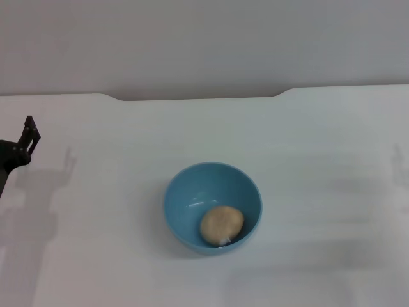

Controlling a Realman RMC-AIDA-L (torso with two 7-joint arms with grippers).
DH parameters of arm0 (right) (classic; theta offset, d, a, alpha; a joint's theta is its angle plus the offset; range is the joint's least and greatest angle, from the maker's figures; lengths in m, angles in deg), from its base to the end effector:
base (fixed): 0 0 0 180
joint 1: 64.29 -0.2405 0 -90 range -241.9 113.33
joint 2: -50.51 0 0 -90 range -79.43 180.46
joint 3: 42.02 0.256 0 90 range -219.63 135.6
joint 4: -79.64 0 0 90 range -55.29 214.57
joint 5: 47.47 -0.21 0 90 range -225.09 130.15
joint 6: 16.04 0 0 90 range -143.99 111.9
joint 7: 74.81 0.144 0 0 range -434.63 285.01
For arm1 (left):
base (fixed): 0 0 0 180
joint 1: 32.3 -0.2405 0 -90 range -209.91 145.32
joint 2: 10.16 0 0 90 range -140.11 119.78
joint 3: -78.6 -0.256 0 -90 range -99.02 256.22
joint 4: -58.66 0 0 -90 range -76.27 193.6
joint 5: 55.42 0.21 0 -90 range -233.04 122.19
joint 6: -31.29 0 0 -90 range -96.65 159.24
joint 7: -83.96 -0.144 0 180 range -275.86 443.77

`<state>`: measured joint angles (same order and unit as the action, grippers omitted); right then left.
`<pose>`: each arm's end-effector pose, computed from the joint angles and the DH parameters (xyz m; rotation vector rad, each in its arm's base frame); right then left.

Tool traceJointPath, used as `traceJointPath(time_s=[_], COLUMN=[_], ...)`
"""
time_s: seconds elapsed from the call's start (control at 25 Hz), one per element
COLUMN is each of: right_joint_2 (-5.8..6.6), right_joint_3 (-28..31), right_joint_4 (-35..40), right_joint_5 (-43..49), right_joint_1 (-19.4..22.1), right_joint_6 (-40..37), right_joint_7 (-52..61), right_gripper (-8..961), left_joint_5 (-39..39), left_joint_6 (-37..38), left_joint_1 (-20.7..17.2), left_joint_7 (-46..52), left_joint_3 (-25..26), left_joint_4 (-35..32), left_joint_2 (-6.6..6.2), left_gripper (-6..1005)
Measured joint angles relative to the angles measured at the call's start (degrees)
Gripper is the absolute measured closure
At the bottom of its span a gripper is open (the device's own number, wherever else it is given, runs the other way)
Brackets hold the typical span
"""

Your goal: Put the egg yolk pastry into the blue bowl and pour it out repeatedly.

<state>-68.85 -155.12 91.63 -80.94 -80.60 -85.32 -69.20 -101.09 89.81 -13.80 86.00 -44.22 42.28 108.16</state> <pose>0.3594 0.2928 0.0047 -1.4738 0.5339 0.6304 -0.3570 0.3139 -0.0119 -1.5205 -0.6389 -0.5544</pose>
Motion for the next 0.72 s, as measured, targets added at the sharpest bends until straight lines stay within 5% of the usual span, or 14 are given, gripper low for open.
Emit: traceJointPath(time_s=[0.72], right_joint_2=[0.49], right_joint_3=[1.68], right_joint_4=[-0.24], right_joint_5=[-0.02], right_joint_1=[-3.11], right_joint_6=[11.37], right_joint_7=[0.14], right_gripper=[595], left_joint_5=[-0.05], left_joint_6=[-2.92], left_joint_1=[-0.13], left_joint_7=[0.56], left_joint_3=[0.01], left_joint_4=[0.07], left_joint_2=[0.16], left_gripper=[217])
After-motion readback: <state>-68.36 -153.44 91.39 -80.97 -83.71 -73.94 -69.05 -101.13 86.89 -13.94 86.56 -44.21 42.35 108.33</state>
